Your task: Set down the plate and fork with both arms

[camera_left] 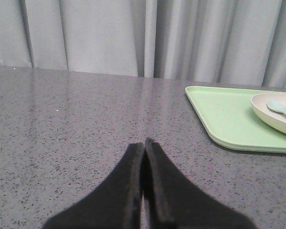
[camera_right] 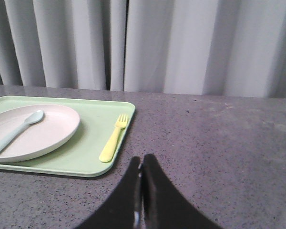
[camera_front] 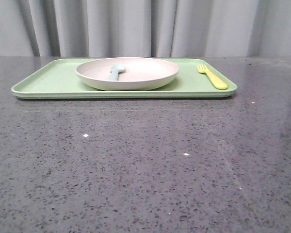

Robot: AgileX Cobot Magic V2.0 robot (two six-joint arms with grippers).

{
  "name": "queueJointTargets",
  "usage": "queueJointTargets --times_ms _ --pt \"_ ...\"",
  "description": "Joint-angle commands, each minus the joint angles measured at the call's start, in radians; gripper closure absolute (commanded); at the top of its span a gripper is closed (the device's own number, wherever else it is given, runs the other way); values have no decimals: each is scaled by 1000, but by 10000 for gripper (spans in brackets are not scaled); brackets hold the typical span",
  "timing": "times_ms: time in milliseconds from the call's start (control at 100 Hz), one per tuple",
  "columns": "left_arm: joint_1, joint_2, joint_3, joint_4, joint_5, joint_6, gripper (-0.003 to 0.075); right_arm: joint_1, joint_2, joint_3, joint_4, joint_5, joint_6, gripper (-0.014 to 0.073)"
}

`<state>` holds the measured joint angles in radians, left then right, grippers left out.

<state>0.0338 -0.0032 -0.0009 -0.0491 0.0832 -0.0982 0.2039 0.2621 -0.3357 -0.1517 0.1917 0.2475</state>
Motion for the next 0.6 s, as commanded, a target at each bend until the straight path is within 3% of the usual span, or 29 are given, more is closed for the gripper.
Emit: queueJointTargets --times_ms 0,190,590 --pt "0 -32 14 -5 -83 -4 741 -46 2 32 40 -149 -21 660" --pt "0 -32 14 -5 -83 -4 741 -106 -72 160 122 -205 -128 660" --pt "0 -32 14 -5 -83 -4 741 -196 -295 359 132 -229 -131 660"
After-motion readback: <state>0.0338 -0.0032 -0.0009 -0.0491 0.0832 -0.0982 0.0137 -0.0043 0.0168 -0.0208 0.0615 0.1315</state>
